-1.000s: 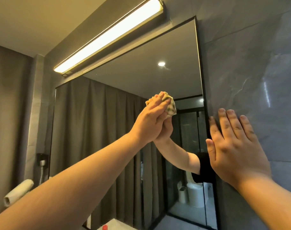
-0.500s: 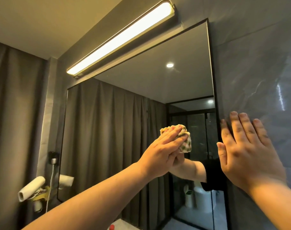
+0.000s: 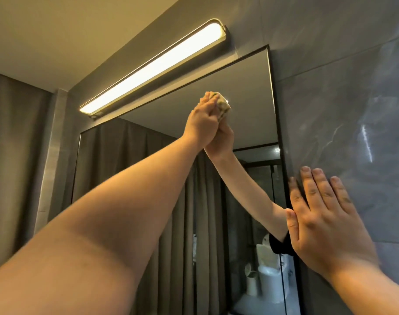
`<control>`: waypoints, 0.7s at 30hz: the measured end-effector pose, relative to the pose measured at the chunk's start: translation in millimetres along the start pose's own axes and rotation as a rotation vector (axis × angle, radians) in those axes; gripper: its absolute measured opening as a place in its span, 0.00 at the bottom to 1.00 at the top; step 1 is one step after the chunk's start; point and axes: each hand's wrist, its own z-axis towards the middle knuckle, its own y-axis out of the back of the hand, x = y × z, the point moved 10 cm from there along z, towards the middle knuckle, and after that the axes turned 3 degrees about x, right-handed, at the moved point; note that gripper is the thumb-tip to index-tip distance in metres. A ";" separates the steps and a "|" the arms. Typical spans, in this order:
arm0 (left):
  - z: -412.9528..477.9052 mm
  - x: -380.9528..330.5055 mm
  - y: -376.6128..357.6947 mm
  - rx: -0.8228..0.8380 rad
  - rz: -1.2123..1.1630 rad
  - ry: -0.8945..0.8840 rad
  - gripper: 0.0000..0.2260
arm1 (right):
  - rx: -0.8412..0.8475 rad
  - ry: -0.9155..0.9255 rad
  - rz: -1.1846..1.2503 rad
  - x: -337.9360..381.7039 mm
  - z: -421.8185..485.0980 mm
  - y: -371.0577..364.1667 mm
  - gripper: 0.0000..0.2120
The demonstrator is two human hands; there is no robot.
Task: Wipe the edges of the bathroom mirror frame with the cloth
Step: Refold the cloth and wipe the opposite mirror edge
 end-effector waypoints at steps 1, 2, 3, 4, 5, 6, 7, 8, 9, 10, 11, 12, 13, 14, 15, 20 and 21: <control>11.5 0.9 2.9 -0.012 -0.016 0.035 0.19 | 0.000 0.000 -0.003 -0.1 0.1 -0.6 0.29; 19.0 -0.8 5.4 -0.029 -0.030 0.057 0.19 | 0.003 0.002 -0.006 -0.5 0.0 -1.4 0.29; 23.0 -1.1 4.3 -0.038 -0.035 0.074 0.18 | 0.005 0.003 -0.009 -0.6 -0.1 -1.9 0.29; 22.5 -4.0 3.1 -0.042 -0.025 0.081 0.19 | 0.004 0.005 -0.012 -1.2 0.2 -2.0 0.29; 19.2 -8.2 2.3 -0.051 -0.012 0.069 0.19 | 0.002 0.007 -0.015 -1.4 -0.3 -2.1 0.29; 13.1 -16.2 0.9 -0.060 0.002 0.034 0.19 | -0.001 0.007 -0.015 -1.4 -0.4 -2.2 0.29; 8.0 -24.9 -0.8 -0.056 0.003 -0.031 0.19 | -0.005 0.007 -0.014 -1.6 -0.5 -2.2 0.29; -1.1 -34.6 -8.2 -0.039 0.005 -0.093 0.18 | -0.008 0.006 -0.011 -1.8 -0.7 -2.3 0.29; -15.1 -43.0 -19.1 -0.021 0.025 -0.142 0.18 | -0.012 0.007 -0.009 -1.7 -0.3 -2.4 0.29; -34.7 -52.7 -32.9 -0.022 0.027 -0.199 0.19 | -0.015 0.008 -0.008 -1.4 -0.5 -2.8 0.29; -55.6 -61.1 -45.1 -0.055 0.013 -0.249 0.19 | -0.019 0.006 -0.006 -1.1 -0.8 -2.7 0.29; -77.5 -65.0 -59.0 -0.096 -0.015 -0.269 0.18 | -0.025 0.006 -0.007 -0.9 -1.0 -2.2 0.29; -97.1 -66.3 -71.0 -0.108 -0.041 -0.298 0.17 | -0.031 0.007 -0.009 -0.6 -1.4 -1.7 0.29; -111.6 -67.3 -74.8 -0.100 -0.050 -0.313 0.21 | -0.036 0.009 -0.010 -0.1 -1.4 -1.2 0.29; -120.5 -69.0 -77.7 -0.068 -0.017 -0.358 0.26 | -0.038 0.011 -0.013 -0.3 -0.7 -0.9 0.29; -158.1 -62.0 -78.2 0.007 -0.024 -0.379 0.15 | -0.016 0.002 -0.022 -1.2 3.2 0.7 0.29; -168.7 -57.2 -80.2 0.019 -0.020 -0.352 0.15 | -0.008 -0.001 -0.025 -0.7 3.3 2.0 0.29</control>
